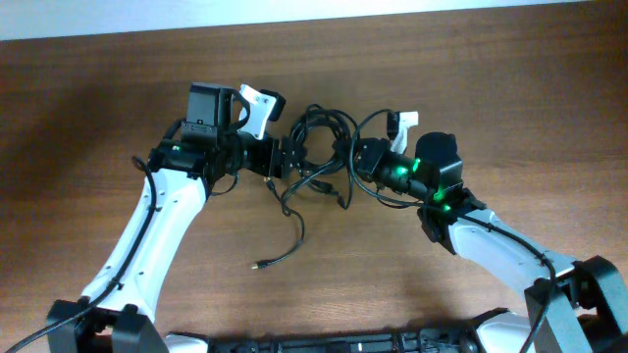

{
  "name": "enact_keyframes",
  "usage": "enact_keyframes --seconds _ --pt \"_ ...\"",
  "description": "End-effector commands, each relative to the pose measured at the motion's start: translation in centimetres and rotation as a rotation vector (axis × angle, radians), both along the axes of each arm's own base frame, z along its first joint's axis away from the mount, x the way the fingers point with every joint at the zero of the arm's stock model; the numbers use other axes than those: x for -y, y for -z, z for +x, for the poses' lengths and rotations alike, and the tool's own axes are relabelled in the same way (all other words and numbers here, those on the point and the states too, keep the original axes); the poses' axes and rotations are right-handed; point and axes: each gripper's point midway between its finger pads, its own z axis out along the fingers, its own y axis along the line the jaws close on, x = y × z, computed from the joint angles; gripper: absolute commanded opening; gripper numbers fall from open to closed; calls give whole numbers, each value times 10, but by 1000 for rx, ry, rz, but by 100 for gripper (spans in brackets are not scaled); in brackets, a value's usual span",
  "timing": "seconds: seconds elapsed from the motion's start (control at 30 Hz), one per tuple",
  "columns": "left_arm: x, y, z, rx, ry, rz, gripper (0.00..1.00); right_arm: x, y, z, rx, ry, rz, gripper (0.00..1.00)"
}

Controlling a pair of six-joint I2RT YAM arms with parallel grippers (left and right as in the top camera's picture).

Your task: Untangle cables

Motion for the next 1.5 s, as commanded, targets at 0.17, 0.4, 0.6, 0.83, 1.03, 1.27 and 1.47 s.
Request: enact_keyframes --seconds 0.17,0.4,0.6,0.83,1.03,1.27,1.47 --pt "0 21 24 18 -24 36 12 -13 -9 -9 21 -65 26 4" --pt "-8 21 32 30 -45 32 72 -12 -9 -8 60 -67 0 4" --pt "-9 2 5 -69 91 -236 99 -13 -20 -7 164 -82 -18 4" --pt "6 1 -5 -47 178 -288 55 -21 -38 -16 239 -156 24 4" --pt "7 2 -7 -52 180 -288 48 -22 -45 -17 275 -163 36 4" --pt "19 15 -11 -36 202 -192 0 -21 -34 -17 396 -186 -89 24" --pt "-32 16 13 -59 25 -198 0 2 57 -26 259 -227 -442 87"
